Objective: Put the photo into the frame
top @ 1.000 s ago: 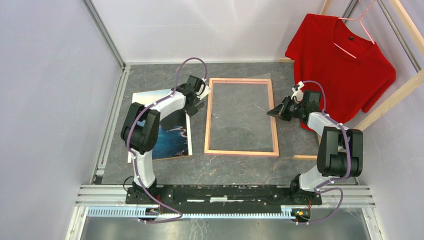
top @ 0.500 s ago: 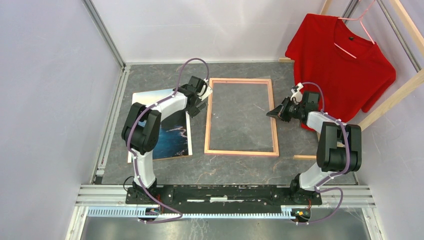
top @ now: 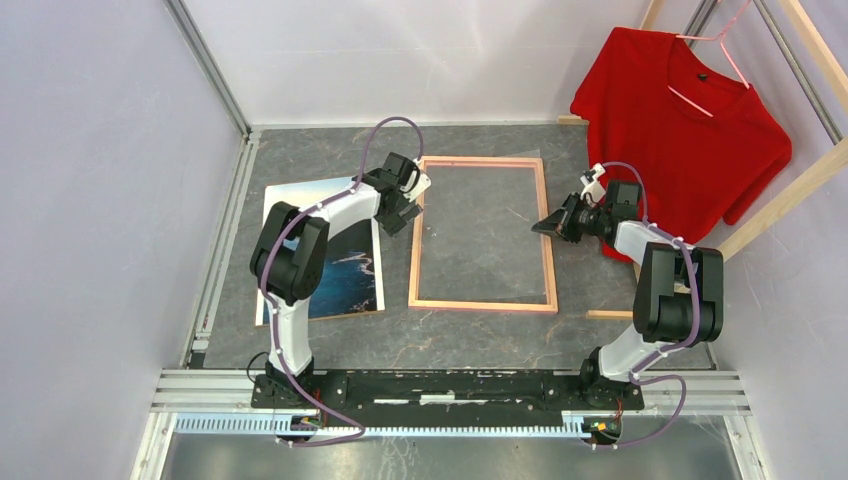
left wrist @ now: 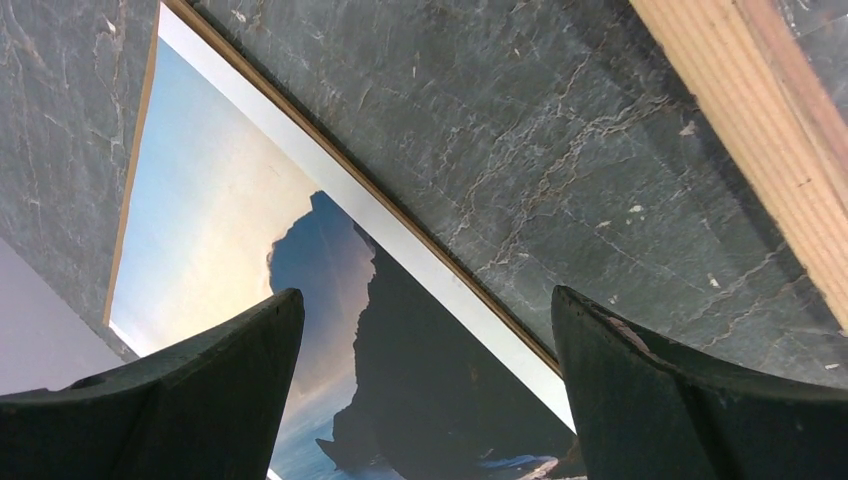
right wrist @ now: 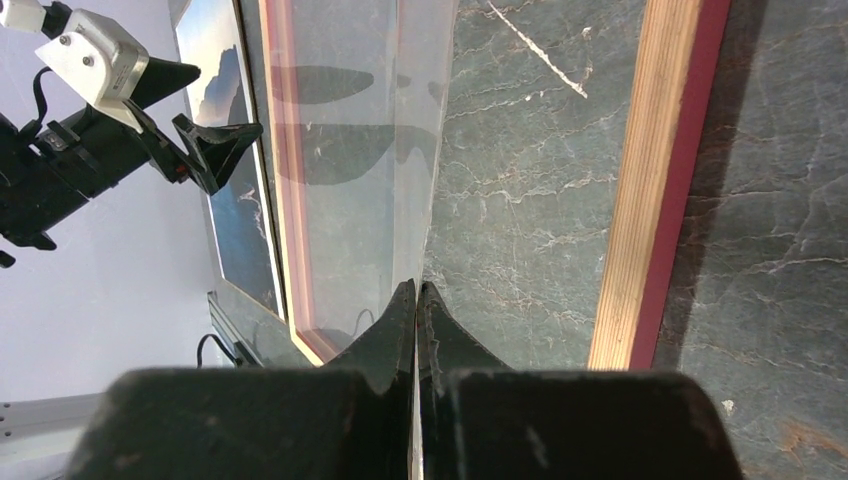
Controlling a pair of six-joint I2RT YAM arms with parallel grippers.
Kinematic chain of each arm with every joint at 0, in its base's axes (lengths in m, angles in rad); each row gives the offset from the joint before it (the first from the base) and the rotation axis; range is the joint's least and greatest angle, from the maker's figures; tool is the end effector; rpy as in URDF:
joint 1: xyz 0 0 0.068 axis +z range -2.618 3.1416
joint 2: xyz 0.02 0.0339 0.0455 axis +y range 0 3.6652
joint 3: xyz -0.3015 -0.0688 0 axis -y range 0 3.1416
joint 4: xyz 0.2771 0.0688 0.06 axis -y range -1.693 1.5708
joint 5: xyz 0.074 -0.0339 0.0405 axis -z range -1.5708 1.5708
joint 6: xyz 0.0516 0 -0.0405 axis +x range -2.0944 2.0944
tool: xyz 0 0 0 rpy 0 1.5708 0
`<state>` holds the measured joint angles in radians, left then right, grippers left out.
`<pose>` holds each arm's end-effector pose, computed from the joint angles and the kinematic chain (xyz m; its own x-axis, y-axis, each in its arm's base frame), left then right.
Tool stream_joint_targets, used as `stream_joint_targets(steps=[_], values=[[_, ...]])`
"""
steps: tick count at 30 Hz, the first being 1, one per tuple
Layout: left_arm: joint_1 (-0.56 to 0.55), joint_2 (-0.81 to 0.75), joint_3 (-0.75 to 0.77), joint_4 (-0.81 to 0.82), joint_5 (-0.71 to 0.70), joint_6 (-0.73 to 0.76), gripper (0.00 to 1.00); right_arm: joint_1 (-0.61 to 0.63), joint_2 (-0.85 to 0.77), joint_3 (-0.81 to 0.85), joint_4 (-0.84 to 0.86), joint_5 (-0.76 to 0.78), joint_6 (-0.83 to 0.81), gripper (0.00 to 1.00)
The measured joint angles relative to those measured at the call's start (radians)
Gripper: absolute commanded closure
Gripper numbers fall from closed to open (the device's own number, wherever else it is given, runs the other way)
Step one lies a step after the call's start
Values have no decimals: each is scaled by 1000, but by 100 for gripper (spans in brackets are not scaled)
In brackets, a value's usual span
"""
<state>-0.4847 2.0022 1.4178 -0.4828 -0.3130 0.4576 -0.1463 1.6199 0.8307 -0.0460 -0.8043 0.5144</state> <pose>0.4230 -0.2048 0.1767 -0.5575 0.7686 -0.3138 0.6221 0.6370 0.4551 0.3480 -0.0137 0.1788 -0.8241 0.4664 -0.3214 0.0326 0.6056 0.7951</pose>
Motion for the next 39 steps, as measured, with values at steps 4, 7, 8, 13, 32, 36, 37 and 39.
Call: stream_joint_targets(steps=[4,7,8,13,32,36,37,39], values=[[0,3,8,-1,4,-16,1,0,0,3,-10,-10,-10,100],[0,18,27,0,6,-32,1,0,0,4,-20,-13,-18,100],[0,26,34,2,7,-38,1,0,0,4,-23,-16,-19,100],[0,51,58,5,9,-61,1,0,0,4,-31,-25,-27,100],[1,73,88,4,-7,-79,1,129,-76,-109,64,5,103,100],[1,76,92,2,-18,-79,1,180,-81,-103,73,35,121,100],[1,79,95,2,-28,-79,1,195,-81,-97,69,40,122,100],[5,79,98,0,-37,-79,1,204,-81,-76,51,43,116,100]])
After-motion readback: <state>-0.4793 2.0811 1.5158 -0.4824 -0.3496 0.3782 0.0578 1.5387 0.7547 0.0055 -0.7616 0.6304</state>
